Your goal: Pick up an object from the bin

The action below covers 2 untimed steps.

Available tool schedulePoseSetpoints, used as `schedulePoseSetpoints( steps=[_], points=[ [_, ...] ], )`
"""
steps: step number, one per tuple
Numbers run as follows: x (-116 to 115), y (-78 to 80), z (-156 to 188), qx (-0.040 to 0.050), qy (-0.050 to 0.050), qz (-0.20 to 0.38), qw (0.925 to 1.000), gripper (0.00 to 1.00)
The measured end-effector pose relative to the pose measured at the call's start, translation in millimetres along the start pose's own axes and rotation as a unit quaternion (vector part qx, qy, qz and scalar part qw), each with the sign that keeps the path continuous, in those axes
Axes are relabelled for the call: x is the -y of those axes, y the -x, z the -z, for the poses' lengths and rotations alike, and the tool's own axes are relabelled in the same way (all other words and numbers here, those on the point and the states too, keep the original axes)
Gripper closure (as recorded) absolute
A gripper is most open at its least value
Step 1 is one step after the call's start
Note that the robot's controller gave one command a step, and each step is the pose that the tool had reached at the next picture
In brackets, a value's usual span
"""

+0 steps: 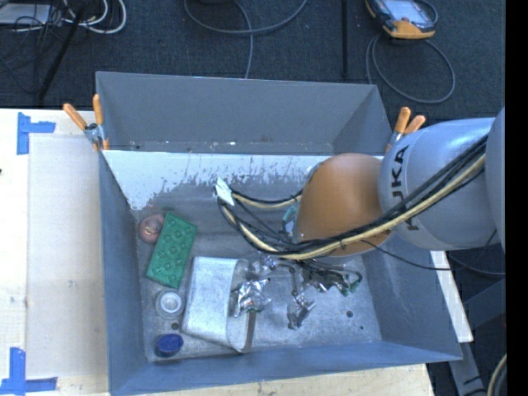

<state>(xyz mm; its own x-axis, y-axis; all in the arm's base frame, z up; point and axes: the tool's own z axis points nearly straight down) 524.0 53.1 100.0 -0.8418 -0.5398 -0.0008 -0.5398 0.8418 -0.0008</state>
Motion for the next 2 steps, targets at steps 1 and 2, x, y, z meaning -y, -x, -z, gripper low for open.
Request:
schedulePoseSetpoints(
  steps=[1,2],
  points=[
    [17,4.3,-1,0.0001,0.000,0.048,0.9988,0.00],
    [-12,10.7,-28,0.0020,-0.001,0.090,0.9960,0.00]
  ],
)
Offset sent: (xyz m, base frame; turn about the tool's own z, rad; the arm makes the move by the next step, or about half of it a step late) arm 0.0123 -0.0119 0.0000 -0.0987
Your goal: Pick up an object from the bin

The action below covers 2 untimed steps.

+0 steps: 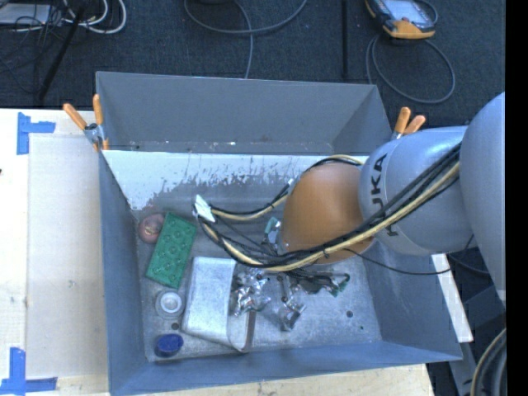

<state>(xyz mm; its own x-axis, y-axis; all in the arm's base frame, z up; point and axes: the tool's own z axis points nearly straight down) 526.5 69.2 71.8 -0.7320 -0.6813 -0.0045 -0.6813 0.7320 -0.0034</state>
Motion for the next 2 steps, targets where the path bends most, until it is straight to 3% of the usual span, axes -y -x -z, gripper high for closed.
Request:
schedulePoseSetpoints(
  steps=[1,2],
  points=[
    [0.7,0.5,0.8,-0.0014,0.001,-0.002,1.0000,0.00],
    [1.1,3.3,3.8,0.0021,0.000,-0.003,1.0000,1.00]
  ],
)
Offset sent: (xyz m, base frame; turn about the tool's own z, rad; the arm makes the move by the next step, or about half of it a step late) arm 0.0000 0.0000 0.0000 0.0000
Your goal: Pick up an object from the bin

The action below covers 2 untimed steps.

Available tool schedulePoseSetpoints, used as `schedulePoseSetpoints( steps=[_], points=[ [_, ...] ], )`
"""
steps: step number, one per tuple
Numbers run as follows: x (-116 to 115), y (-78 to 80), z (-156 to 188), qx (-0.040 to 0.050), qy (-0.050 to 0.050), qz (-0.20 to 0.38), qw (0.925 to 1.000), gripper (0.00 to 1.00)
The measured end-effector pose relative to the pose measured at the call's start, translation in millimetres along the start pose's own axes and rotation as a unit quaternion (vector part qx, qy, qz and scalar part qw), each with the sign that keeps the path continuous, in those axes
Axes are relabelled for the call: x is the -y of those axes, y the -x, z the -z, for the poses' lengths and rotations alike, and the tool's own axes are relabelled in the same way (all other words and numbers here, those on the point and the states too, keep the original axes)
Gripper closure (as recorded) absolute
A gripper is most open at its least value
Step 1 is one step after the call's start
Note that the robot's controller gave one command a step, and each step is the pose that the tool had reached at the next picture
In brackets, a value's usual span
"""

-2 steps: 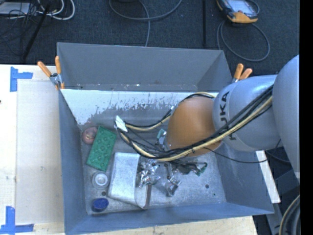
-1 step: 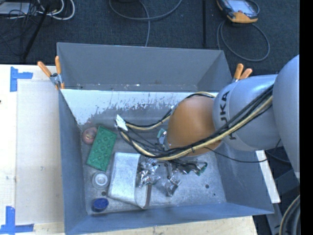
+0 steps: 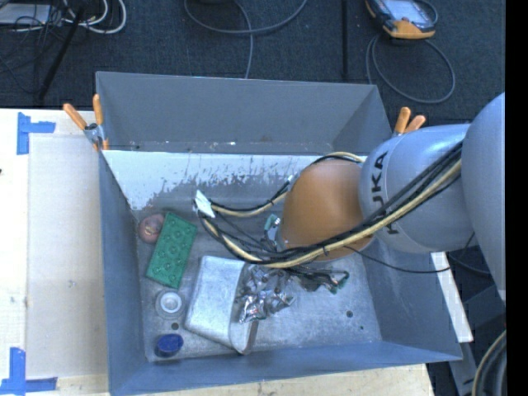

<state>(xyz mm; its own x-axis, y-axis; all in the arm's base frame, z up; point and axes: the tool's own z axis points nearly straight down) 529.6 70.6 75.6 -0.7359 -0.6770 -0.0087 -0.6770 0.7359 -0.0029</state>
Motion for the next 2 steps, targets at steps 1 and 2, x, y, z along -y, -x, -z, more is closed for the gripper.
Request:
schedulePoseSetpoints(
  steps=[1,2],
  points=[
    [0,2.3,66,-0.0017,0.000,-0.002,1.0000,1.00],
    [1,4.7,118,-0.0019,0.000,-0.004,1.0000,1.00]
  ],
)
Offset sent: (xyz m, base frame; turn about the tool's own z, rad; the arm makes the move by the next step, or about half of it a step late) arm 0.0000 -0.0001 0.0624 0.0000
